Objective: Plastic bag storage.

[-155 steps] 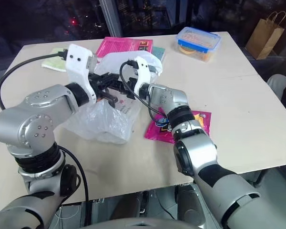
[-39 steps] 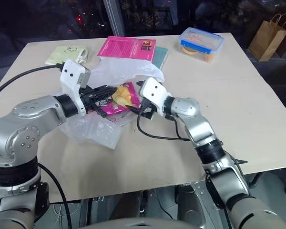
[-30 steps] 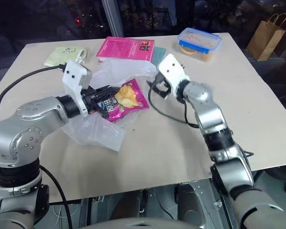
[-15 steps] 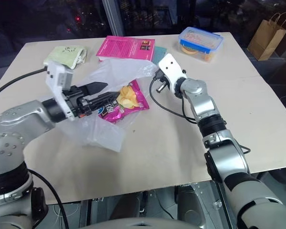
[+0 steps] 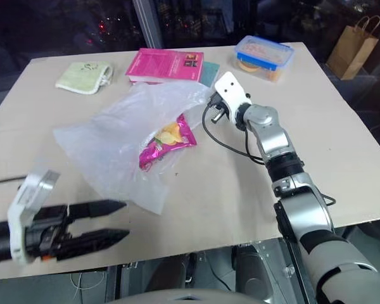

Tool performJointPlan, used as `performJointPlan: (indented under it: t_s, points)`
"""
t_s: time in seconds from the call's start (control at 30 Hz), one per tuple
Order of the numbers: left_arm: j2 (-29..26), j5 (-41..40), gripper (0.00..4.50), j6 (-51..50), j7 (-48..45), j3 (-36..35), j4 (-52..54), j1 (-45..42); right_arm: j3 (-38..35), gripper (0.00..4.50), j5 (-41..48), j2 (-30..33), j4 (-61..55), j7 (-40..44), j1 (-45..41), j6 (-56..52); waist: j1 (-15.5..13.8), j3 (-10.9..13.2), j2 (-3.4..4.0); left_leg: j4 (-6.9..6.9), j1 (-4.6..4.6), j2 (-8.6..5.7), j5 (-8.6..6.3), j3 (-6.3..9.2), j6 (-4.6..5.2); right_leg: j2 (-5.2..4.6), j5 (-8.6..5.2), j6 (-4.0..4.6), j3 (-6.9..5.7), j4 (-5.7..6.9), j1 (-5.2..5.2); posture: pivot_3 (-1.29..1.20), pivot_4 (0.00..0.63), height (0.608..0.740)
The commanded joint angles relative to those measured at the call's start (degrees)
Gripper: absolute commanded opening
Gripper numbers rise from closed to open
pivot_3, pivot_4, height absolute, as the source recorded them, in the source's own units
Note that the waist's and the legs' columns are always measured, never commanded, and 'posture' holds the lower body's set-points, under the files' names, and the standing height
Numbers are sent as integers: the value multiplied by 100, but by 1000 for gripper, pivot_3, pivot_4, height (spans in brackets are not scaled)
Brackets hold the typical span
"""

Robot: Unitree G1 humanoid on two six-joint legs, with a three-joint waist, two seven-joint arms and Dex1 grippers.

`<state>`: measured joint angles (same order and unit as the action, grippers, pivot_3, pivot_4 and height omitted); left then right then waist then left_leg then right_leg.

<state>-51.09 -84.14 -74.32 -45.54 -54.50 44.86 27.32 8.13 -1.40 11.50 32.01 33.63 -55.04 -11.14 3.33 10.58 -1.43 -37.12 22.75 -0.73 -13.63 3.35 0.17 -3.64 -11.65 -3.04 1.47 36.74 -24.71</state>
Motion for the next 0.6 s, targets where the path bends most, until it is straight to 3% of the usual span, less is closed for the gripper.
performJointPlan:
  t_s: [0.03, 0.17, 0.33, 0.5, 0.6]
  points:
    - [357, 412, 4484, 588, 70, 41, 149, 315, -32, 0, 54, 35, -339, 49, -27, -4, -10, 1, 1, 0, 0, 0, 0, 0, 0, 0, 0, 1, 0, 1, 0, 0, 150, 740]
    - [849, 202, 4484, 1166, 1332, 864, 112, -97, -36, 0, 34, 66, -373, 75, -19, -36, -81, -5, 2, -7, -4, -1, 1, 1, -1, -3, 0, 1, 0, 2, 6, 0, 150, 740]
    - [1499, 1015, 4484, 1396, 2978, 2751, 51, -991, -14, 0, -15, 132, -531, 103, 24, -186, -119, -7, 3, -12, -5, -6, 1, 4, -2, -4, 4, 1, -2, 2, 14, 0, 150, 740]
    - [2439, 670, 4484, 1891, 4015, 3600, -381, -1918, -7, 0, -39, 209, -634, 107, 41, -299, -127, -7, 7, -12, -4, -5, 2, 5, -2, -2, 17, -18, -3, 4, 12, 0, 150, 740]
    - [2711, 476, 3260, 2057, 4253, 3816, -530, -2084, -1, 0, -42, 249, -708, 99, 62, -367, -105, -8, 5, -13, -3, -4, 2, 6, -2, -2, 18, -17, -4, 4, 13, 0, 150, 740]
